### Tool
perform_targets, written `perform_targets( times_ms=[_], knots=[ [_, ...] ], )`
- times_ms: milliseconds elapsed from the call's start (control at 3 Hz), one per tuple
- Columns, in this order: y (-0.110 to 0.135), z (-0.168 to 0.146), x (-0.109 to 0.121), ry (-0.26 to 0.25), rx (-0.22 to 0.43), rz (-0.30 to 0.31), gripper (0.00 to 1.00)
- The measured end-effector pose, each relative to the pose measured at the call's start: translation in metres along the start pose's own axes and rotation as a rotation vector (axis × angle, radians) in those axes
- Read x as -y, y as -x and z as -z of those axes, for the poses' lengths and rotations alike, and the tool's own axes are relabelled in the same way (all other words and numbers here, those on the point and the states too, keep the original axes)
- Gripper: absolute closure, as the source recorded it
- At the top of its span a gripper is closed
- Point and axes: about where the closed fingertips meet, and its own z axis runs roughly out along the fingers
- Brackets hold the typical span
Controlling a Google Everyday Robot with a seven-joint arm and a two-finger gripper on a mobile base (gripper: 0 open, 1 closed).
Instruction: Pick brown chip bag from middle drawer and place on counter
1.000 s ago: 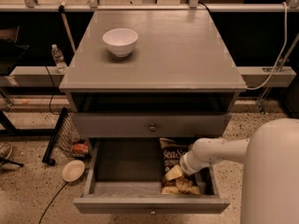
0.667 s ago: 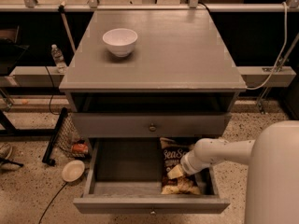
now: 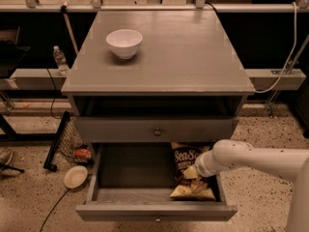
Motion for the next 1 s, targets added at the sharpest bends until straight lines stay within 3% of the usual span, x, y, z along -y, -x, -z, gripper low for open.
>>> perform_targets(
  times_ms=[667, 1000],
  knots=[
    [0.0, 0.005, 0.001, -0.002, 0.007, 0.006, 1.0],
    [0.0, 0.024, 0.001, -0.035, 0.024, -0.013, 1.0]
  ],
)
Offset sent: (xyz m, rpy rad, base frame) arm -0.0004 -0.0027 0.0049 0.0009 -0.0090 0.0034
